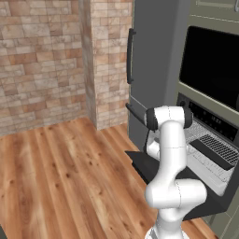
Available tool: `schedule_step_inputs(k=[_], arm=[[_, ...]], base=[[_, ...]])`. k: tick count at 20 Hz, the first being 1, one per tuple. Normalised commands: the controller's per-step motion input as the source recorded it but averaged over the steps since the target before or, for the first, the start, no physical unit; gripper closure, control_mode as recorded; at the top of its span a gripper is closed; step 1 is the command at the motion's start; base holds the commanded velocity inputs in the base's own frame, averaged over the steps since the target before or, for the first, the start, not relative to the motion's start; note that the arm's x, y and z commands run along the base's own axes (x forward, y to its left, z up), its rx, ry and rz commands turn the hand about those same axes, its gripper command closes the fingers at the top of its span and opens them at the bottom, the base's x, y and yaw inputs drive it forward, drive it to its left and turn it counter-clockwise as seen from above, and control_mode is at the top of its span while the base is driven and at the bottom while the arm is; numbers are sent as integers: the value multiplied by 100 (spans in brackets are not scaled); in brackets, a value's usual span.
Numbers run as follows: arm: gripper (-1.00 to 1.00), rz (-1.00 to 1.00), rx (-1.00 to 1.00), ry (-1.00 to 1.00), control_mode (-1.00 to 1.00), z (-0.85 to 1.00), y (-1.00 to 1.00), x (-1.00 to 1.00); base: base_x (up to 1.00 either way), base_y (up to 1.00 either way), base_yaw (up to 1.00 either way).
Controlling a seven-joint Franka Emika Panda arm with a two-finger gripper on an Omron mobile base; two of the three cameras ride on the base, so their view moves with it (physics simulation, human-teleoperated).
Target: Take the baked cake out of the oven and place it on the plate for cooling. Then close the oven door.
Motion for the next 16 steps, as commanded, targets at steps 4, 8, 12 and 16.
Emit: schedule_step_inputs(k=[4, 8, 12, 16], arm=[[-100, 0, -12, 1, -100, 1, 100, -26], [-100, 0, -14, 0, -100, 0, 100, -38], [-100, 0, -15, 0, -100, -1, 100, -30], [-100, 0, -15, -12, -100, -8, 100, -27]], base=[[0, 0, 0], [0, 0, 0], [0, 0, 0], [0, 0, 0]])
